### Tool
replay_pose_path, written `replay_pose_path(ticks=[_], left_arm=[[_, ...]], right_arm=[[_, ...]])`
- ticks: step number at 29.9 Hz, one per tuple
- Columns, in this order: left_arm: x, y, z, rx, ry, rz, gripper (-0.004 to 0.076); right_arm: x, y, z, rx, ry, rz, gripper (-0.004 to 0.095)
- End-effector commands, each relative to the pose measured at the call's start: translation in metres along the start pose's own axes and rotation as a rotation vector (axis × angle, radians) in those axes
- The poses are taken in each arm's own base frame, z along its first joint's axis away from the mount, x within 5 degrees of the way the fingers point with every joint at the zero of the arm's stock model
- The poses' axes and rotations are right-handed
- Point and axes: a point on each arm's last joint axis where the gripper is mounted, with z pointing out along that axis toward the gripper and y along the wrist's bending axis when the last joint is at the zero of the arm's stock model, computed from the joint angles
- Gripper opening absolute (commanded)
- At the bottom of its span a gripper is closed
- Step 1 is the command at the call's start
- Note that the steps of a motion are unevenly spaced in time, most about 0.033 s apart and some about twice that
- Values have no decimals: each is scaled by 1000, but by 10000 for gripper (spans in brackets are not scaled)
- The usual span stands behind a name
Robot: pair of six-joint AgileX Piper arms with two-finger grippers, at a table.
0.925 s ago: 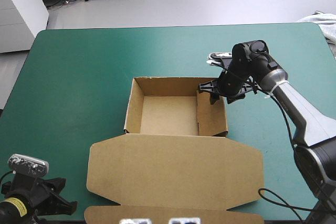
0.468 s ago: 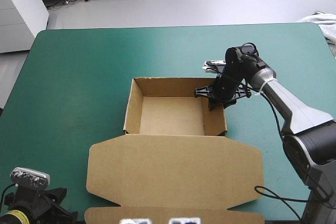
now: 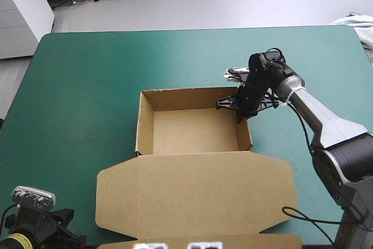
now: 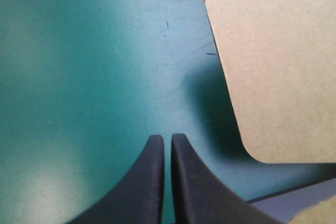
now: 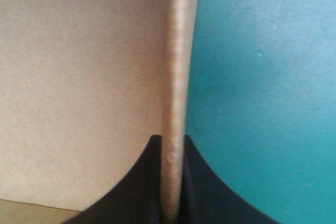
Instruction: Fold the box
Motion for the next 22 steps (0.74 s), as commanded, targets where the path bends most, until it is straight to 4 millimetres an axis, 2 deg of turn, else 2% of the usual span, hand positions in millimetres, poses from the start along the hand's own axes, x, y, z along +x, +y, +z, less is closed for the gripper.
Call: replay_pose_path(ticks=[1, 4, 8, 14, 22], left_arm=[[-8, -1, -5, 7, -43, -4, 22], [-8, -1, -5, 7, -43, -4, 22], [-8, -1, -5, 7, -43, -4, 22], [-8, 0, -5, 6, -39, -4, 22], [-8, 0, -5, 6, -39, -4, 22]], right_arm=[[2, -3, -43, 54, -110, -9, -19], [1, -12, -60, 71, -162, 5, -19], [3, -41, -82, 82, -215, 81, -19], [14, -98, -120, 123, -309, 211, -19], [47, -182, -165, 219, -407, 405, -19]])
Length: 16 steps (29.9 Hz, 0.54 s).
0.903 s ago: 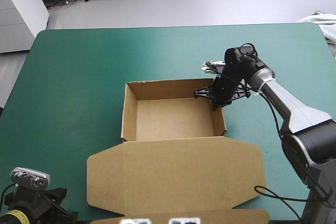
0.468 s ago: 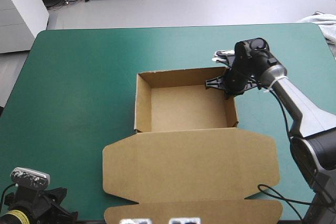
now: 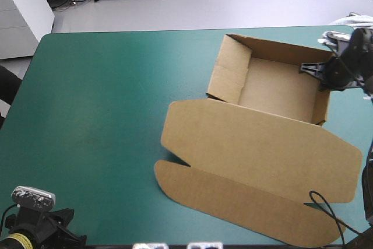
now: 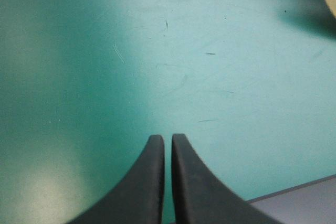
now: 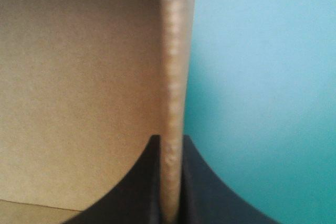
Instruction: Fold the box
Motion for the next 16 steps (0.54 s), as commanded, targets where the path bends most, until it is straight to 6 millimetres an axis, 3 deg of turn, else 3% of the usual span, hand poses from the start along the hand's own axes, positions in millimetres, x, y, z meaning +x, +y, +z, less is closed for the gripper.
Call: replay_pose_path(ticks=[1, 9, 16], left_arm=[[-8, 0, -5, 6, -39, -4, 22], [-8, 0, -5, 7, -41, -4, 22], [-8, 0, -5, 4, -43, -3, 22]], right_arm=[[0, -36, -39, 34, -94, 65, -19], [2, -106, -40, 151, -89, 195, -19], [-2, -131, -14, 171, -20, 249, -19]])
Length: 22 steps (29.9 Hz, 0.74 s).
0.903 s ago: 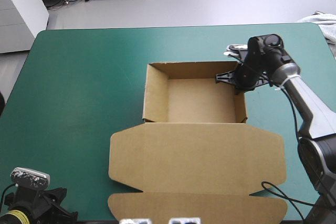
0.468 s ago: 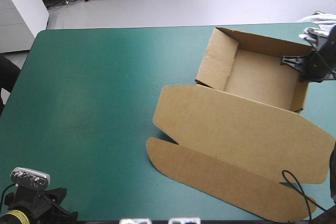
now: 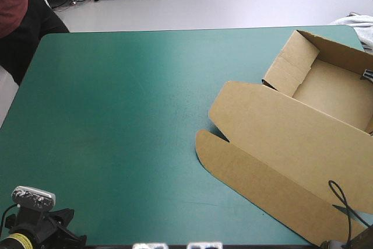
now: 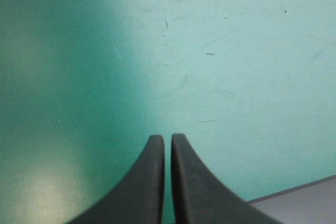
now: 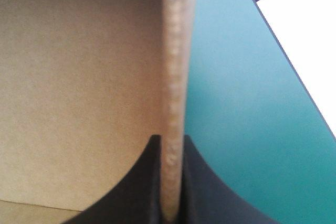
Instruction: Fold the box
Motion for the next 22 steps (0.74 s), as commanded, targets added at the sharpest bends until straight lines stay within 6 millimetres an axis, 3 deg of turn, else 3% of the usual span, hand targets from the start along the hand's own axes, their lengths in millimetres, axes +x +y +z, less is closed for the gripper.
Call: replay_pose_path(ticks=[1, 11, 22], left_arm=[[-8, 0, -5, 4, -43, -3, 22], [-8, 0, -5, 4, -43, -3, 22], [-8, 0, -5, 4, -43, -3, 22]], right_arm=[[-3, -3, -10, 0, -20, -1, -19], [-8, -3, 24, 1, 60, -56, 15], [-9, -3, 29, 2, 71, -108, 407]])
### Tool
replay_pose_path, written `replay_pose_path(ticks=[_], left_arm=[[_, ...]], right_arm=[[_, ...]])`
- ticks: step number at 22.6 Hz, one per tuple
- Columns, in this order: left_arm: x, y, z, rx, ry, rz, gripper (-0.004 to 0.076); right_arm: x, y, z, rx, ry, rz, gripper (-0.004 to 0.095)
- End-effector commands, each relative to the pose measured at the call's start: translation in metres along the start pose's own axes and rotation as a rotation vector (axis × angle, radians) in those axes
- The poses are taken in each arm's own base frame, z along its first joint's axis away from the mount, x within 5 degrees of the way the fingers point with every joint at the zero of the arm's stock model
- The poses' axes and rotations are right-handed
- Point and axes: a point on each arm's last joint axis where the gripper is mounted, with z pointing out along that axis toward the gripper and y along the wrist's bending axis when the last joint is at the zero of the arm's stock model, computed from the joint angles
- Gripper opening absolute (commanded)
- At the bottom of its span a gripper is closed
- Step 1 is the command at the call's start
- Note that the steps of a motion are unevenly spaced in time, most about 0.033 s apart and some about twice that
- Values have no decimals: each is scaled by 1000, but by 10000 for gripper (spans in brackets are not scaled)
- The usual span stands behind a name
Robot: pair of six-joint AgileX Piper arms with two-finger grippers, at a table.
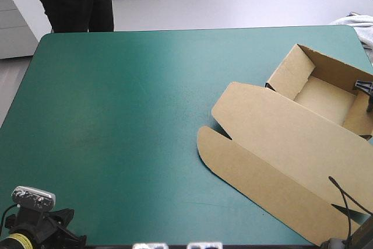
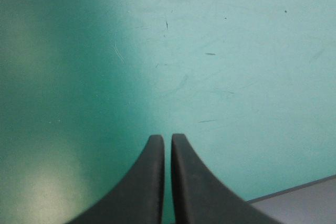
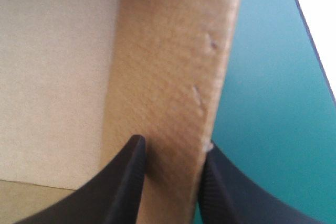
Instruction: Fold the box
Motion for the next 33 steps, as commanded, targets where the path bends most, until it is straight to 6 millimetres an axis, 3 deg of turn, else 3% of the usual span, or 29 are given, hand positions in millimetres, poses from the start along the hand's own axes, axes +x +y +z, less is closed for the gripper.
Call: replay_pose_path(ticks=[1, 5, 9, 17, 22, 29, 33], left_arm=[[-8, 0, -5, 5, -43, -3, 22], [-8, 0, -5, 5, -43, -3, 22], [-8, 0, -5, 5, -43, -3, 22], [-8, 0, -5, 5, -43, -3, 22], [-8, 0, -5, 5, -43, -3, 22], [-8, 0, -5, 5, -43, -3, 22], [-8, 0, -5, 5, -43, -5, 22]], right_arm=[[2, -2, -28, 8, -54, -11, 423], [4, -1, -35, 7, -70, -11, 438], [7, -1, -56, 13, -127, -13, 437], [32, 4, -140, 0, -355, -12, 437], [53, 26, -177, -196, -453, 2, 437], [77, 40, -208, -229, -534, -49, 434], [108, 57, -209, -268, -519, -138, 400]])
